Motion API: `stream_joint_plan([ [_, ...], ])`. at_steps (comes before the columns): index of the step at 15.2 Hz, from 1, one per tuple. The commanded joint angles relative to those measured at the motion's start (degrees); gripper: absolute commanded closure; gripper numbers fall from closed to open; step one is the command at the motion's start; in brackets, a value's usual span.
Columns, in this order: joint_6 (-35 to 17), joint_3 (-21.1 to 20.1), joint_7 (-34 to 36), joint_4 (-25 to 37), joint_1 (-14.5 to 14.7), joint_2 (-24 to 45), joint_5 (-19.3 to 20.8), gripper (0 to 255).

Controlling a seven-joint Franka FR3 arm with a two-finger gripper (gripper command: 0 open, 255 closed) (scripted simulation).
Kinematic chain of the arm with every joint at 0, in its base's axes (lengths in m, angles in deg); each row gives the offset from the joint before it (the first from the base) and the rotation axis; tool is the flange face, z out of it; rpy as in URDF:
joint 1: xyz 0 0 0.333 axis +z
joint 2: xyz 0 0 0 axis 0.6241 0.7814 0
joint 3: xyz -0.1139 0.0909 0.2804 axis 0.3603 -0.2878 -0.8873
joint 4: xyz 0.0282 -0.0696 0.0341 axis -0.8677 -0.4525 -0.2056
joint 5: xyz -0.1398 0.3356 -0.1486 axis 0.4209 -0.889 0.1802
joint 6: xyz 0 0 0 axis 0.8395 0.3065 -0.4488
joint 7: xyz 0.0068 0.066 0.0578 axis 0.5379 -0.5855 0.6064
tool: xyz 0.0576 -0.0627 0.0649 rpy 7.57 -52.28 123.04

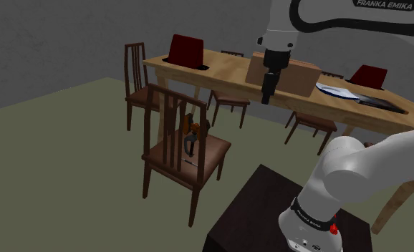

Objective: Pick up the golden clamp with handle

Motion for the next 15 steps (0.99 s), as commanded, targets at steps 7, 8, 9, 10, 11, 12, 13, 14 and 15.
stream_joint_plan([
  [7,-11.76,2.27,-1.14,-1.22,0.47,9.45,-0.61,0],
  [8,-13.64,2.63,-1.39,-1.13,0.57,11.23,-0.78,0],
  [9,-15.47,2.98,-1.66,-0.96,0.68,13.07,-0.99,0],
  [10,-17.27,3.32,-1.95,-0.71,0.8,14.94,-1.22,0],
  [11,-19.03,3.64,-2.26,-0.38,0.91,16.86,-1.49,0],
  [12,-20.74,3.96,-2.59,0.03,1.04,18.82,-1.8,0],
  [13,-22.4,4.26,-2.95,0.52,1.16,20.81,-2.14,0],
  [14,-24.01,4.56,-3.33,1.1,1.3,22.83,-2.52,0],
  [15,-25.56,4.85,-3.74,1.75,1.43,24.89,-2.93,0],
])
